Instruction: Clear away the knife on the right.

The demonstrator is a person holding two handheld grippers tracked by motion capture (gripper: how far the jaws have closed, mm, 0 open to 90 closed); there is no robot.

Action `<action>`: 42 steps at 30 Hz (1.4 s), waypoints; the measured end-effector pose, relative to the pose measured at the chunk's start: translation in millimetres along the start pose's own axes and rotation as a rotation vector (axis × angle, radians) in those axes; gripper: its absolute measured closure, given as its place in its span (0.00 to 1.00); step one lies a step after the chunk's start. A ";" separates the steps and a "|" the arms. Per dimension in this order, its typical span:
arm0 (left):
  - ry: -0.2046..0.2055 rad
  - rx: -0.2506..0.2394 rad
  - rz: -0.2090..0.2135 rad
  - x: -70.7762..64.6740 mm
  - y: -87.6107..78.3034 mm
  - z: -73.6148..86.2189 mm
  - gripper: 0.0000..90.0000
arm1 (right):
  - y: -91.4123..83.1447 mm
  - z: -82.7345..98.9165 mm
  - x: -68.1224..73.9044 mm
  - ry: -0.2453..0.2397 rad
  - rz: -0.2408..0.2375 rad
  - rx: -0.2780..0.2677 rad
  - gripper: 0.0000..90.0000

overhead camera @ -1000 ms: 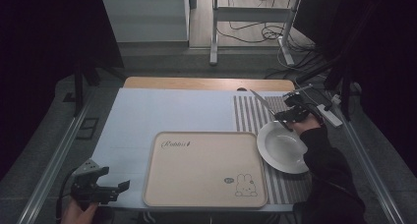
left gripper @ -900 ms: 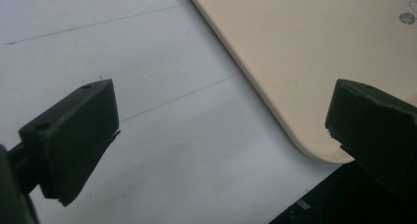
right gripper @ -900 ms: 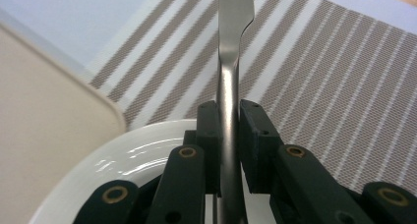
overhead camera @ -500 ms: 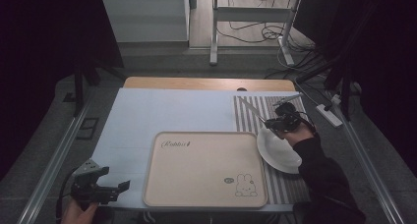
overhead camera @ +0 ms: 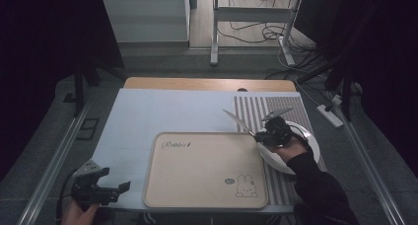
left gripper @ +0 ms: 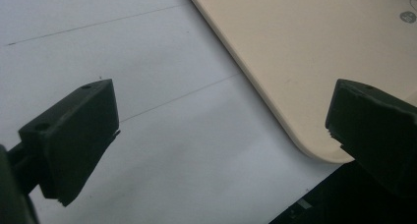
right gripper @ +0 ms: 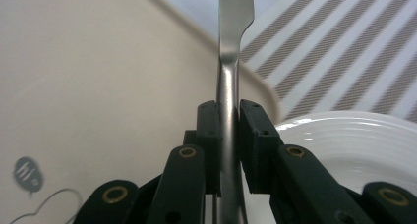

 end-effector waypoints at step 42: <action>0.012 0.003 -0.003 -1.0 0.6 -0.5 0.01 | 45.3 -4.7 91.6 -0.201 -0.200 0.072 1.00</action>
Point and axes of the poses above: each handheld gripper's, and its own axes: y roughly forward along the jaws, z roughly out of its underside, x roughly to its left, the point moved 2 cm from there along y, roughly forward along the jaws, and after that the axes turned 4 degrees about -y, right-handed, at the moved point
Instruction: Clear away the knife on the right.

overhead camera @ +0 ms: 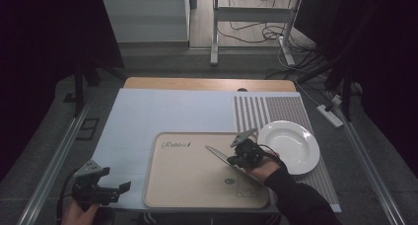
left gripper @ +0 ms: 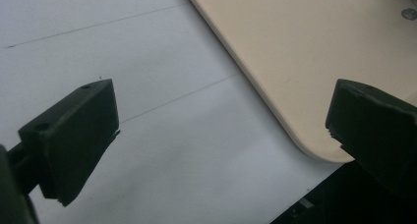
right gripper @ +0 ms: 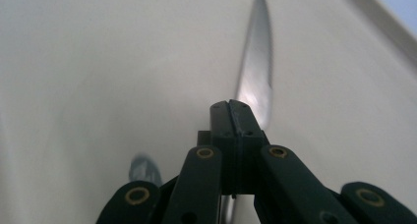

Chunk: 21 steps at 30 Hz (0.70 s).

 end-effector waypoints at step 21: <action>0.002 0.000 -0.002 -0.2 -0.1 0.2 0.01 | 12.1 9.3 -23.9 0.051 0.042 0.044 1.00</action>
Point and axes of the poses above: each handheld gripper's, and its own axes: y roughly forward along the jaws, z roughly out of its underside, x roughly to its left, the point moved 2 cm from there along y, roughly forward along the jaws, and after that the axes turned 4 degrees about -y, right-handed, at the moved point
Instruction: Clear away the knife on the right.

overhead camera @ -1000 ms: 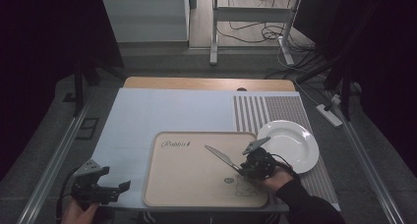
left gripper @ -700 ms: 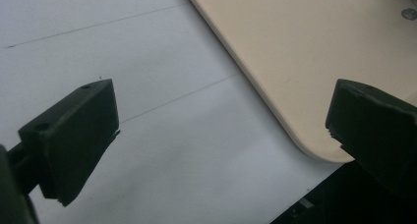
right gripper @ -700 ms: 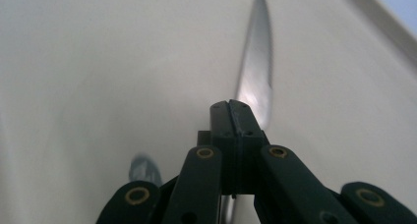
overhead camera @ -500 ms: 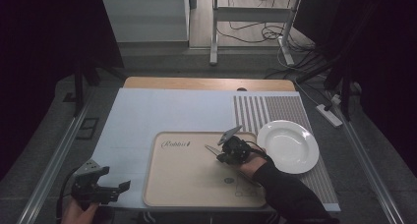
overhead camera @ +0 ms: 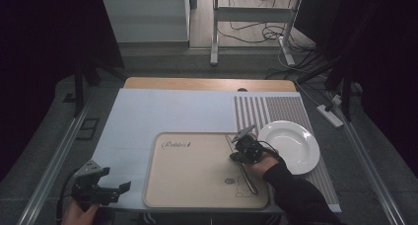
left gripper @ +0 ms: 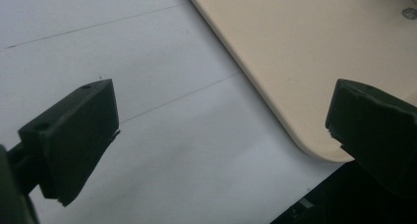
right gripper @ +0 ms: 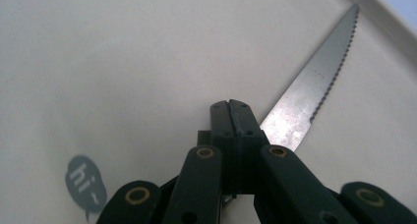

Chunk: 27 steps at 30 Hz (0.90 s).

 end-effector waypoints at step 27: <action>0.002 0.011 -0.001 -0.5 1.4 -0.4 0.01 | -30.3 43.4 -17.8 0.120 0.048 0.005 0.94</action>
Point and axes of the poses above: each handheld gripper's, and its own axes: y roughly forward along the jaws, z roughly out of its underside, x roughly to its left, the point moved 2 cm from there along y, roughly forward along the jaws, and after that the axes turned 4 degrees about -y, right-handed, at the moved point
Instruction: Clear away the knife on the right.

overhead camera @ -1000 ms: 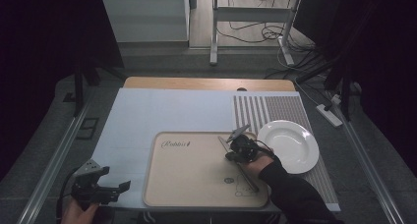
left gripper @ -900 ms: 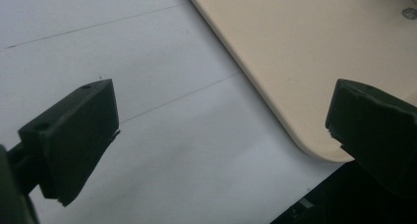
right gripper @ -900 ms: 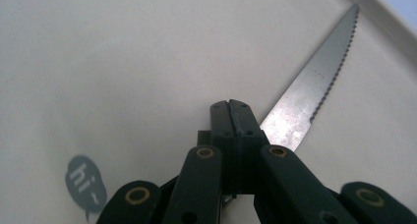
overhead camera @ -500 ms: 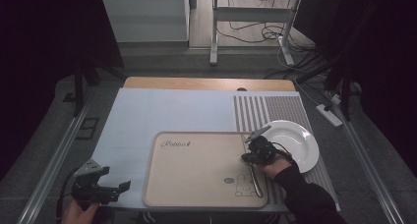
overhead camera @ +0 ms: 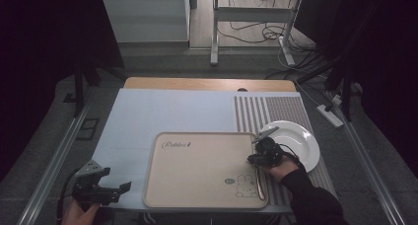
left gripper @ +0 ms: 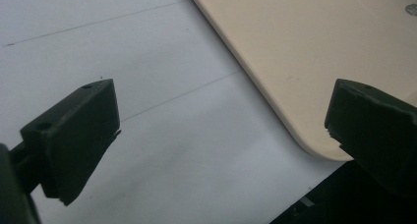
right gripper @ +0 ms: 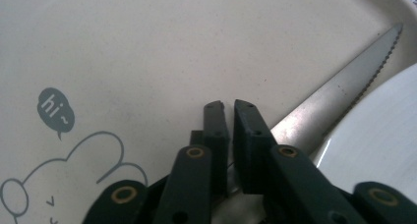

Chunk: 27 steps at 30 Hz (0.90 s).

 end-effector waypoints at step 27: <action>0.018 0.013 0.028 -0.8 0.9 -0.1 0.02 | -24.2 -12.2 10.1 0.068 0.043 -0.161 0.29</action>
Point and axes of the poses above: each handheld gripper's, and its own axes: y roughly forward along the jaws, z roughly out of its underside, x roughly to its left, the point moved 2 cm from there along y, roughly forward along the jaws, and after that the axes turned 4 degrees about -y, right-handed, at the moved point
